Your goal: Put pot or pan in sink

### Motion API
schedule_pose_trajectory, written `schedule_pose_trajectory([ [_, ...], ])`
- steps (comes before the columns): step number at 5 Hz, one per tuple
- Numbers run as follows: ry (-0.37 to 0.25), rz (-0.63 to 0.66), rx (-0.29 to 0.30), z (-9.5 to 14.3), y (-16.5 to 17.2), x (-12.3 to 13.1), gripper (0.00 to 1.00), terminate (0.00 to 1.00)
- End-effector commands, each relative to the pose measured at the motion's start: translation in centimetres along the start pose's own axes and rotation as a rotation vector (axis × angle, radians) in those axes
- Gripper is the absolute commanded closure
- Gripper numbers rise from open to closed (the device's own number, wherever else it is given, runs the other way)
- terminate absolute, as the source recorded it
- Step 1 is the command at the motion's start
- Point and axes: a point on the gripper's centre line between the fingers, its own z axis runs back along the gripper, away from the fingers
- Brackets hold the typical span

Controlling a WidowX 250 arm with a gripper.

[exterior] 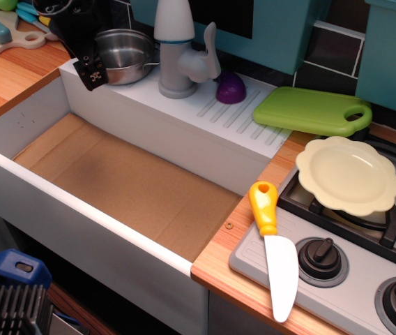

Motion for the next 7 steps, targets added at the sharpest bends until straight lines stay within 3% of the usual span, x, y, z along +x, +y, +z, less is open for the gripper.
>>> schedule_pose_trajectory([
  [1, -0.056, -0.048, 0.022, 0.0, 1.9, 1.8, 0.00, 0.00],
  [4, -0.091, -0.032, -0.062, -2.9, 1.9, 2.9, 0.00, 0.00],
  [5, -0.055, -0.012, -0.108, -3.7, 1.6, 2.8, 0.00, 0.00],
  [6, -0.039, 0.005, -0.108, -3.8, 1.4, 2.8, 1.00, 0.00],
  [7, -0.026, 0.011, -0.112, -3.8, 1.4, 2.9, 1.00, 0.00],
])
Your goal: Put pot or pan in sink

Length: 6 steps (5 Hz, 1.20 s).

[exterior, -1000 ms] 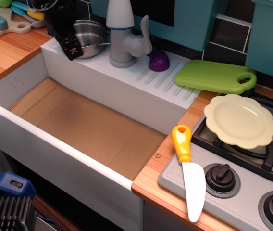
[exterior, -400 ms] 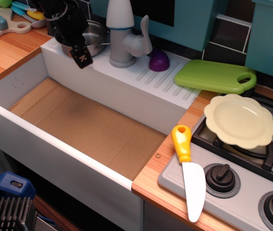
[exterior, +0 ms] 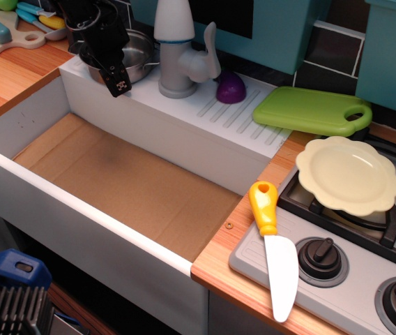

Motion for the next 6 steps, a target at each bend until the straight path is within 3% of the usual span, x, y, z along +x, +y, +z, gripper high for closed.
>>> schedule_pose_trajectory([
  [1, 0.013, 0.053, 0.028, 2.2, 0.7, 0.7, 1.00, 0.00],
  [2, 0.068, 0.147, 0.094, 3.2, -0.6, 0.1, 1.00, 0.00],
  [3, 0.140, 0.280, 0.109, 4.7, -2.1, -0.7, 1.00, 0.00],
  [5, 0.100, 0.415, 0.196, 3.0, -5.1, -2.2, 1.00, 0.00],
  [6, 0.042, 0.432, 0.288, 0.9, -4.9, -2.7, 1.00, 0.00],
])
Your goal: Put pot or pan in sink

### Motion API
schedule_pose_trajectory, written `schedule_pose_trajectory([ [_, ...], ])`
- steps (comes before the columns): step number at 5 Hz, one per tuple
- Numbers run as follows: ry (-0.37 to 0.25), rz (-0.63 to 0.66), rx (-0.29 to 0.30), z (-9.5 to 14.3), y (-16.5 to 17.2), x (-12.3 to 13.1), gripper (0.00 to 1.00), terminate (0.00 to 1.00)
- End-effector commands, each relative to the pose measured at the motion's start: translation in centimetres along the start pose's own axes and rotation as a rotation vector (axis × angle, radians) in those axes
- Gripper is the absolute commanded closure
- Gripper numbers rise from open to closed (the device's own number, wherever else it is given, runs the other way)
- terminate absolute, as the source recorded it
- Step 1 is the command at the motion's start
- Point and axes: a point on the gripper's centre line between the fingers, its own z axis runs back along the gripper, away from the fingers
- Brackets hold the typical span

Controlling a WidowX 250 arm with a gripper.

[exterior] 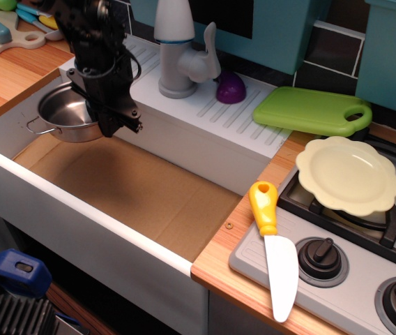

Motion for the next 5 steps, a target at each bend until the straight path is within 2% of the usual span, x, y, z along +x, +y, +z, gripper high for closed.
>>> schedule_pose_trajectory([
  [1, -0.101, 0.036, 0.080, -1.48, 0.56, 0.97, 1.00, 0.00],
  [2, -0.080, 0.064, 0.083, -1.53, 0.40, 0.66, 1.00, 0.00],
  [3, -0.106, 0.110, 0.133, -1.37, 0.13, 0.28, 1.00, 0.00],
  [4, -0.106, 0.110, 0.133, -1.37, 0.13, 0.28, 0.00, 0.00],
  [5, -0.106, 0.110, 0.133, -1.37, 0.13, 0.28, 0.00, 1.00],
])
